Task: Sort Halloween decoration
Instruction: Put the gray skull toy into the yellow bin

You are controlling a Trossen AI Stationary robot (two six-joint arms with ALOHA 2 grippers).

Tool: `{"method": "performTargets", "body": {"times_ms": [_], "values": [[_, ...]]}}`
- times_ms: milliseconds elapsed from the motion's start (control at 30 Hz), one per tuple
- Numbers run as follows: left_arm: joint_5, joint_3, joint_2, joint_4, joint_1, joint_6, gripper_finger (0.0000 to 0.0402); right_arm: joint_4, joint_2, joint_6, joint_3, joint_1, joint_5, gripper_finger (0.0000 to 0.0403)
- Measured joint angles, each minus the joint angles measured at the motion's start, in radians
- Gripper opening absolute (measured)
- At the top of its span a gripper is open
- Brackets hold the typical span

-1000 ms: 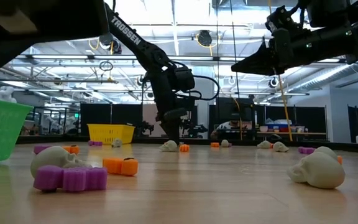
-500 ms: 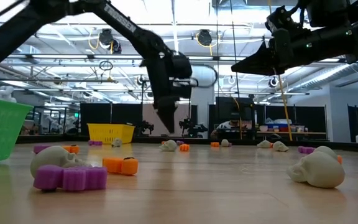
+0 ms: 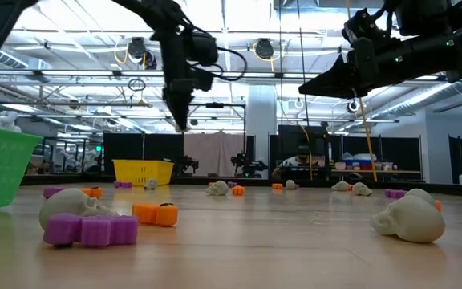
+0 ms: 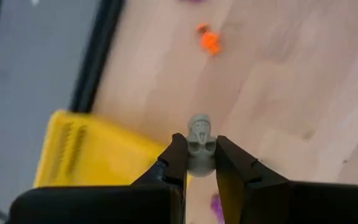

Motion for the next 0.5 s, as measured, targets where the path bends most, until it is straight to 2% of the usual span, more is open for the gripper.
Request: {"method": "performTargets", "body": {"times_ms": [233,333,500], "values": [[-0.009,-0.116,-0.047,-0.008,0.155,-0.048,0.0047,-0.004,0.0,0.006,0.0,0.0,0.0,0.0],[-0.006,-0.159,-0.03,0.07,0.221,-0.044,0.0047,-0.005,0.0,0.006,0.0,0.0,0.0,0.0],[0.071,-0.188,0.015,0.155,0.303,-0.01,0.0047,-0.007,0.0,0.007,0.0,0.0,0.0,0.0]]}}
